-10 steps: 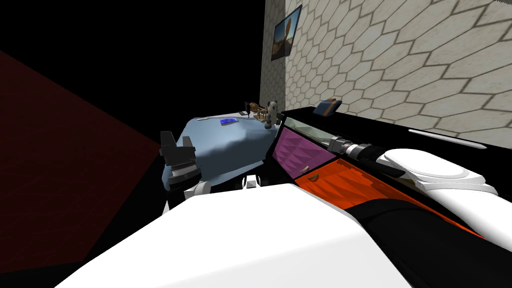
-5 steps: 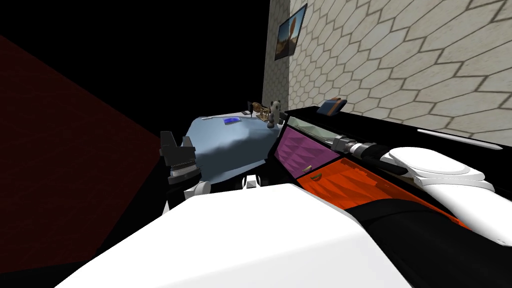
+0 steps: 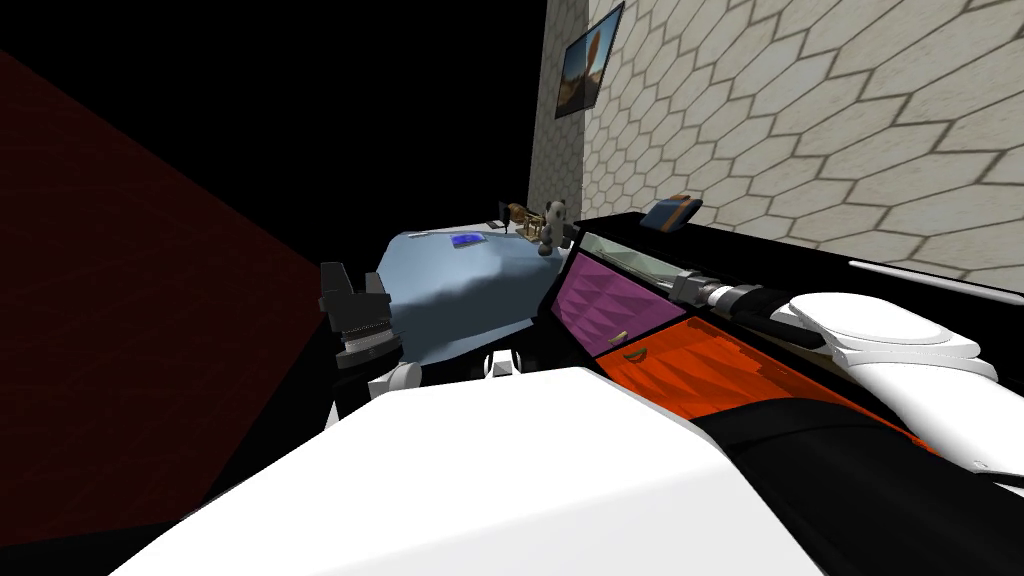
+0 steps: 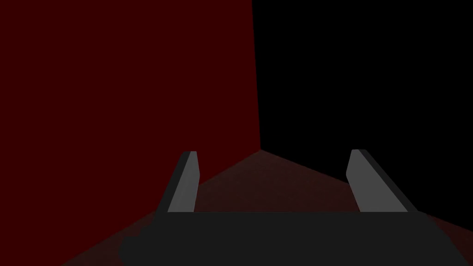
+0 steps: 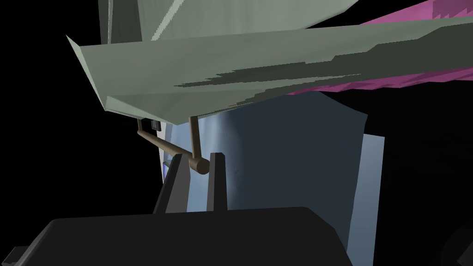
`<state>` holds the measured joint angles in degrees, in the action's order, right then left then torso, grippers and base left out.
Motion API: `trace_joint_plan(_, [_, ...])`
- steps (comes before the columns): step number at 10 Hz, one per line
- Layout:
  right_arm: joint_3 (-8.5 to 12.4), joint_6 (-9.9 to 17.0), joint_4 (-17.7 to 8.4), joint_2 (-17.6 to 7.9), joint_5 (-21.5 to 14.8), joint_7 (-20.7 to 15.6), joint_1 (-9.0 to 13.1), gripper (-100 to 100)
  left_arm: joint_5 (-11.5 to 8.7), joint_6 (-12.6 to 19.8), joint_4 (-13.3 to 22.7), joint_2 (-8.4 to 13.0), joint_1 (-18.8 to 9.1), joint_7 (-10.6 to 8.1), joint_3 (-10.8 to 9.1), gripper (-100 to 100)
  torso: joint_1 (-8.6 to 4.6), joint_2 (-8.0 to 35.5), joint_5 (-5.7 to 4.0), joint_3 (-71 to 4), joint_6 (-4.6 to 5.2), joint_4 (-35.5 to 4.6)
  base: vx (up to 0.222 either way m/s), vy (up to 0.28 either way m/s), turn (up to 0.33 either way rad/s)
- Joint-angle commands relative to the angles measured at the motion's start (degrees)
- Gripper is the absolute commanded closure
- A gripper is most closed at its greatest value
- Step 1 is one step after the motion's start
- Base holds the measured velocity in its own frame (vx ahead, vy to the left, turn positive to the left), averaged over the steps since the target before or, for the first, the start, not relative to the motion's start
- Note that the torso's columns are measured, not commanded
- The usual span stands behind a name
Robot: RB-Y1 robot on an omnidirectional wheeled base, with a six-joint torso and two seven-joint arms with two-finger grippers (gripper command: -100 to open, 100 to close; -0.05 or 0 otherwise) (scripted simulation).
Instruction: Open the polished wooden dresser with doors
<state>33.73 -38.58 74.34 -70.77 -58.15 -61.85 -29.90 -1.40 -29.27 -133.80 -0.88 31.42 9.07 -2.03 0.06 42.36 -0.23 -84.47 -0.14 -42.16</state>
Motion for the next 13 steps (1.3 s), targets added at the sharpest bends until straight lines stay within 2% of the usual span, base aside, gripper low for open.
trace_joint_plan(1, [-0.56,-1.55,-4.67,0.11,-0.02,-0.75,2.42,100,0.00,0.00,0.00,0.00,0.01,0.00,0.00,0,-0.10,-0.16,0.18,-0.14,0.20,-0.06,-0.015,0.041,0.022])
trace_joint_plan(2, [-0.56,-1.55,-6.32,0.11,-0.02,-0.75,2.42,100,0.00,0.00,-0.01,0.01,0.02,0.00,-0.01,0,-0.29,-0.18,0.20,-0.18,0.40,-0.09,0.015,0.006,0.020])
trace_joint_plan(3, [-1.53,-4.71,-8.54,-0.68,0.25,-3.58,6.07,100,0.00,-0.01,-0.01,0.01,0.02,0.00,-0.01,0,-0.47,-0.07,0.07,-0.09,0.54,-0.08,-0.029,0.085,0.095])
trace_joint_plan(4, [-1.53,-5.58,-10.50,-0.68,0.25,-3.58,7.66,100,0.00,0.00,0.00,0.00,0.01,0.00,-0.01,0,-0.12,-0.03,0.04,-0.04,0.00,-0.05,-0.081,0.118,0.060])
trace_joint_plan(6, [-1.53,-5.58,-14.45,-0.68,0.25,-3.58,7.96,100,0.00,0.00,0.00,0.01,0.01,0.00,-0.01,0,-0.09,-0.13,0.23,-0.14,0.14,-0.09,-0.046,0.045,0.048])
trace_joint_plan(7, [-2.50,-8.68,-16.19,-1.47,0.51,-6.40,11.10,100,0.00,0.00,-0.01,0.01,0.02,0.00,-0.01,0,-0.33,-0.10,0.18,-0.12,0.42,-0.11,-0.063,0.080,0.087])
trace_joint_plan(8, [-2.50,-9.61,-18.21,-1.47,0.51,-6.40,12.88,100,0.00,0.00,0.00,0.00,0.01,0.00,-0.01,0,-0.07,-0.02,0.13,-0.06,0.03,-0.09,-0.089,0.092,0.085])
trace_joint_plan(10, [-2.50,-9.61,-22.27,-1.47,0.51,-6.40,13.51,100,0.00,0.00,0.00,0.01,0.01,0.00,-0.01,0,-0.04,-0.23,0.28,-0.20,0.13,-0.09,-0.018,0.047,0.031])
trace_joint_plan(11, [-2.50,-9.61,-23.14,-1.47,0.51,-6.40,13.51,100,0.00,0.00,-0.01,0.01,0.02,0.00,-0.01,0,-0.19,-0.23,0.21,-0.21,0.28,-0.07,0.016,0.008,0.008])
trace_joint_plan(12, [-3.47,-12.20,-25.07,-2.26,0.78,-9.16,16.87,100,0.00,-0.01,-0.01,0.01,0.03,0.00,-0.02,0,-0.34,-0.12,0.13,-0.13,0.37,-0.08,-0.064,0.086,0.124])
trace_joint_plan(13, [-3.47,-13.35,-27.04,-2.26,0.78,-9.23,18.48,100,0.00,0.00,0.00,0.01,0.01,0.00,-0.01,0,0.01,-0.02,0.10,-0.05,-0.20,-0.07,-0.102,0.114,0.068])
